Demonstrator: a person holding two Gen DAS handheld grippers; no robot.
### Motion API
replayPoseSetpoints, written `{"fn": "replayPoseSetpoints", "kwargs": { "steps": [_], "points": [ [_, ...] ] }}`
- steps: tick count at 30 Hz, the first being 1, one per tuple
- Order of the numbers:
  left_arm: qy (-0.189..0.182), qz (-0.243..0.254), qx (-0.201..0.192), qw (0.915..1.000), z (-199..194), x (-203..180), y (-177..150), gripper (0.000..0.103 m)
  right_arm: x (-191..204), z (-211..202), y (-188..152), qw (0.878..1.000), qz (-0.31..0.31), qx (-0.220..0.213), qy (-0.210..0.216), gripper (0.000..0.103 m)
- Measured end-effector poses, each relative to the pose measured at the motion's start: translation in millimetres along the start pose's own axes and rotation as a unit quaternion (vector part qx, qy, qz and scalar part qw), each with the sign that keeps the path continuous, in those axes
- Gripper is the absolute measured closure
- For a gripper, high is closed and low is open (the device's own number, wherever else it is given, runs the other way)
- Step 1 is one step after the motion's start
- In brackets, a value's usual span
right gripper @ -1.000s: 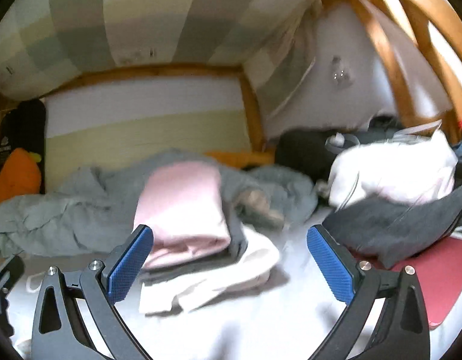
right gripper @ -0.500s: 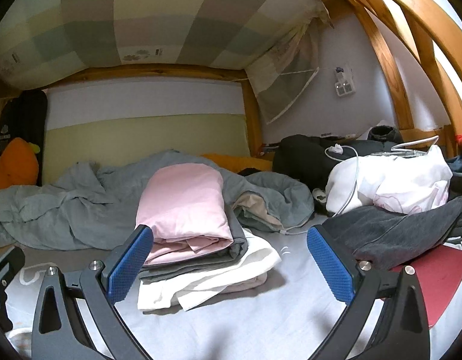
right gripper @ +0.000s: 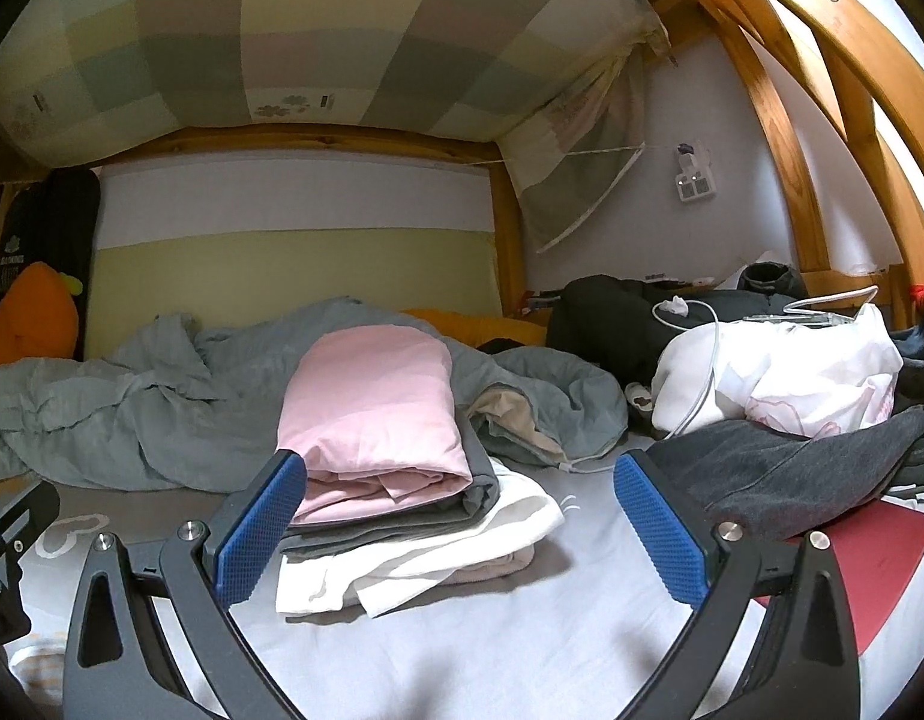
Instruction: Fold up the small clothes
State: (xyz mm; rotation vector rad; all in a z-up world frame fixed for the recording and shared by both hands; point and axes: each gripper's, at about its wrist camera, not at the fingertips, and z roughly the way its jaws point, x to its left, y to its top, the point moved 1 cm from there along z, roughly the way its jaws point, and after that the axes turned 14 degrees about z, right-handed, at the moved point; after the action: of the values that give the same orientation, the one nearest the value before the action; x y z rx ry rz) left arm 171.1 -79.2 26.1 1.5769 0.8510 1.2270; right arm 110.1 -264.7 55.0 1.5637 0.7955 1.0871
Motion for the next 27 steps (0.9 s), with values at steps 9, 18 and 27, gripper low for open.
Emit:
{"fn": "replayPoseSetpoints", "kwargs": {
  "steps": [9, 18, 27],
  "points": [
    [-0.006, -0.005, 0.009, 0.9999, 3.3, 2.4, -1.5, 0.000, 3.1, 3.7, -2.5, 1.000, -0.013, 0.006, 0.010, 0.001],
    [-0.006, -0.004, 0.010, 0.9999, 4.0, 1.8, -1.6, 0.000, 4.8, 4.2, -3.5, 1.000, -0.017, 0.008, 0.012, 0.001],
    [-0.013, 0.002, 0.011, 0.9999, 3.3, -0.5, -3.0, 0.000, 6.1, 6.9, -4.5, 1.000, -0.022, 0.016, 0.014, 0.001]
  ]
}}
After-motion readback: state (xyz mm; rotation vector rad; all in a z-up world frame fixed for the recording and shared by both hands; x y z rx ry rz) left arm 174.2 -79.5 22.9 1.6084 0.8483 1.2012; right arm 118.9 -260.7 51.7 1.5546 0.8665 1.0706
